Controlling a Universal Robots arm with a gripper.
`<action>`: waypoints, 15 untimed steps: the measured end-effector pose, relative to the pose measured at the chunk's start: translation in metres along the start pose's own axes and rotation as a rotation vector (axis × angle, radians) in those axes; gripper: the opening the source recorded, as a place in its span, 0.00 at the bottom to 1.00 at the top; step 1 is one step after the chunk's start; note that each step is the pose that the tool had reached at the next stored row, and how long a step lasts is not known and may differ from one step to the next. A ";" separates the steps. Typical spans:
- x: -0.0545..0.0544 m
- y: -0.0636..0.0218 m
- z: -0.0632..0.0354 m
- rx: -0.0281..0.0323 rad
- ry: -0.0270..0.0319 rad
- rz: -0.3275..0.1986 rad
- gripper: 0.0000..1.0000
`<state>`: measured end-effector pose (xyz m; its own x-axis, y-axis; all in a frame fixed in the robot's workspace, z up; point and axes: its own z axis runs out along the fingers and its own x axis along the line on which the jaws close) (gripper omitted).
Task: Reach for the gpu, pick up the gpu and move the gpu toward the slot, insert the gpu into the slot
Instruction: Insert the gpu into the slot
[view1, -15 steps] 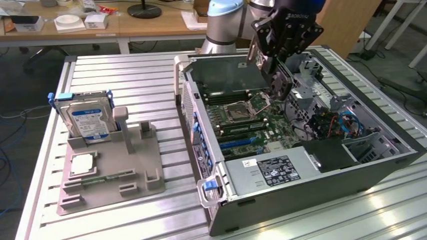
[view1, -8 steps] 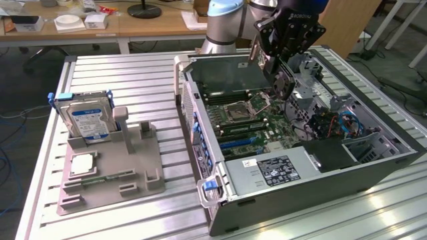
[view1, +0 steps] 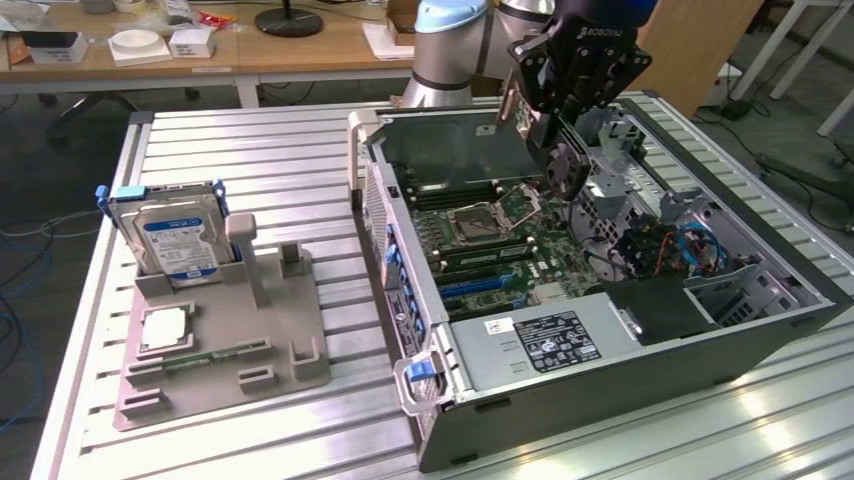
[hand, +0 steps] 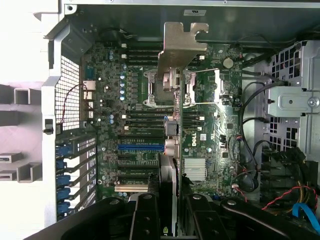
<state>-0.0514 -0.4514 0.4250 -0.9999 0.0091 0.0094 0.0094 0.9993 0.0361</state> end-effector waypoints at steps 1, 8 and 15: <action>0.000 0.0000 0.0000 0.0000 -0.0001 0.000 0.26; 0.000 0.0000 0.0000 0.0003 0.0013 -0.038 0.26; 0.000 0.0000 0.0000 0.0011 0.0042 -0.118 0.26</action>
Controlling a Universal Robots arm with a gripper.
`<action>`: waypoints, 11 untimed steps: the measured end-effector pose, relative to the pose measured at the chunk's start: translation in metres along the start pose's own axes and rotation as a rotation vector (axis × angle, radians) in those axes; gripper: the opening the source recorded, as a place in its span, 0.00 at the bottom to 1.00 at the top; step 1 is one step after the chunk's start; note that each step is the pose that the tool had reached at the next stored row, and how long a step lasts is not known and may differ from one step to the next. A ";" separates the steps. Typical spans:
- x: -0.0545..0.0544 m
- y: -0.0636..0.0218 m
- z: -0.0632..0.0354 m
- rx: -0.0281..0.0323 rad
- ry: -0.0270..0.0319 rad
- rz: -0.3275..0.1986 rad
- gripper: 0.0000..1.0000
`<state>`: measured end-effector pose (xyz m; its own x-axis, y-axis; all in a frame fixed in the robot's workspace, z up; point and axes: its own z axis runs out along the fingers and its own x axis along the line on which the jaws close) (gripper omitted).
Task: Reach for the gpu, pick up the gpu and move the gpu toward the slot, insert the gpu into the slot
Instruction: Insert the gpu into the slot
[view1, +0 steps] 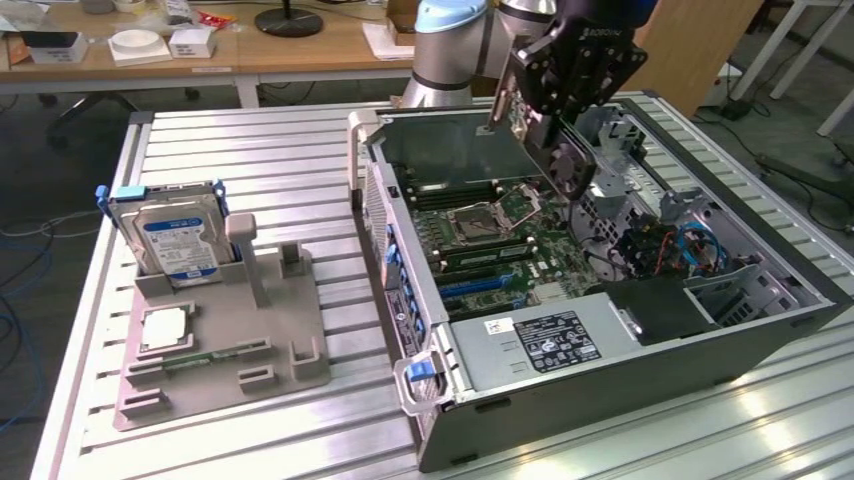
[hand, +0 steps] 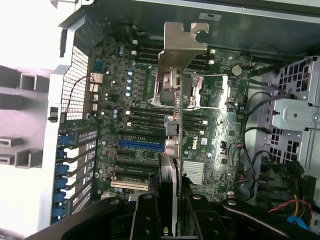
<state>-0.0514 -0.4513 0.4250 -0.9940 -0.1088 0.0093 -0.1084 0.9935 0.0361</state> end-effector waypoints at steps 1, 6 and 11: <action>0.000 0.0000 0.0000 0.0001 0.0003 -0.009 0.26; 0.000 0.0000 0.0000 -0.0002 0.0017 -0.049 0.26; 0.000 -0.0001 0.0000 -0.0011 0.0026 -0.079 0.26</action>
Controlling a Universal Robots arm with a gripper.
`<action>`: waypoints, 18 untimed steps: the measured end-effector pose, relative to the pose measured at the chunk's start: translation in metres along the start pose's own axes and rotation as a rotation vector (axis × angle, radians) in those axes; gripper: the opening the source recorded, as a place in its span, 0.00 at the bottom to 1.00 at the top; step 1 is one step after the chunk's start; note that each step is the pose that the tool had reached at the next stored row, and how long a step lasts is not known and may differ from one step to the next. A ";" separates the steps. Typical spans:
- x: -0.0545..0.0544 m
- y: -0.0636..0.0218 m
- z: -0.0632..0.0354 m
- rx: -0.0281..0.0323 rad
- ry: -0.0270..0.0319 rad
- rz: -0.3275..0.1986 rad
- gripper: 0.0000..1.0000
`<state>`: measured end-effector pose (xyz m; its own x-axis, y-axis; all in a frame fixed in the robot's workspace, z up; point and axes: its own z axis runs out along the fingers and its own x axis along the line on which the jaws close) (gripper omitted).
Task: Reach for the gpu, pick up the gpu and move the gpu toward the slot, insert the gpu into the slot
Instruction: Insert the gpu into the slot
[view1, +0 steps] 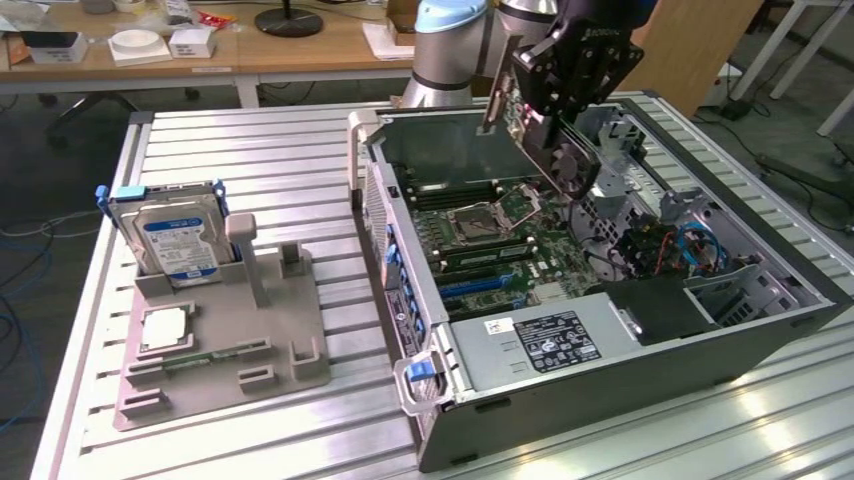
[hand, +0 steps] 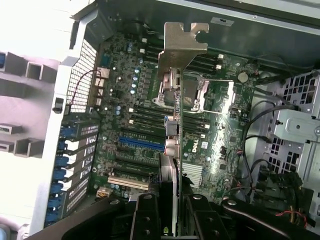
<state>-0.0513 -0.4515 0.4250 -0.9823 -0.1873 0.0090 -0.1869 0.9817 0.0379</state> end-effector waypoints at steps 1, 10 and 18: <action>0.000 0.0000 0.0000 -0.0001 0.0002 -0.006 0.26; 0.000 -0.0003 0.0000 -0.0002 0.0032 -0.091 0.26; 0.000 -0.0003 -0.0001 0.0002 0.0058 -0.157 0.26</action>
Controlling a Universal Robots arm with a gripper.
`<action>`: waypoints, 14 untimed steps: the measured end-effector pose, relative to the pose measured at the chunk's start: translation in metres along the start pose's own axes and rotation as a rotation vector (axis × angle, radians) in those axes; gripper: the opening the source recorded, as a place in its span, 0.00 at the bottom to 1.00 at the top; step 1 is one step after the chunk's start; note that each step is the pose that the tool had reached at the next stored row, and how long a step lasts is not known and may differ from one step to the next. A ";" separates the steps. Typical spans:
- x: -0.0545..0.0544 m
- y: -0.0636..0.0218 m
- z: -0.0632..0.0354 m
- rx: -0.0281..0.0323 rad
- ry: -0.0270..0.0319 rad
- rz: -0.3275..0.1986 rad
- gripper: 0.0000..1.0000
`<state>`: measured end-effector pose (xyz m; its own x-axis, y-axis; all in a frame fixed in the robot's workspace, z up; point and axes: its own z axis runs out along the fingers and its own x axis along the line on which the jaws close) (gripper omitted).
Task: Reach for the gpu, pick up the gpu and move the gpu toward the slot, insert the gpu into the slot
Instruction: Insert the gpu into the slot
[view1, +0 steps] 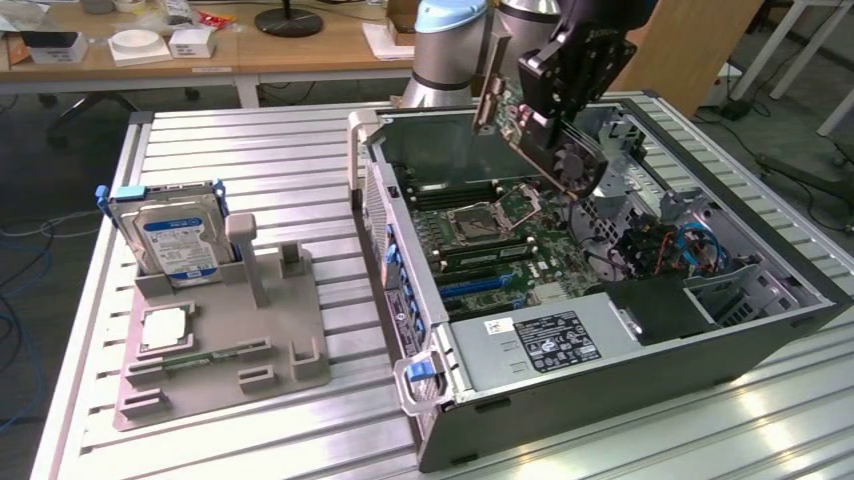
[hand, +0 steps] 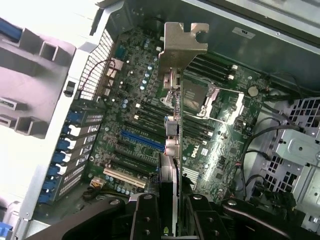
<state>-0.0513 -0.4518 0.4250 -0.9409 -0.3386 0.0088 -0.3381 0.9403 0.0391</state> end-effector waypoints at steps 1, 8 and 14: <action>0.000 0.0000 0.0000 0.0000 0.0003 -0.008 0.26; 0.000 -0.0002 0.0000 0.0004 0.0024 -0.061 0.26; 0.000 -0.0003 0.0000 0.0006 0.0041 -0.108 0.26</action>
<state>-0.0514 -0.4521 0.4250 -0.8988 -0.4383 0.0086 -0.4377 0.8983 0.0395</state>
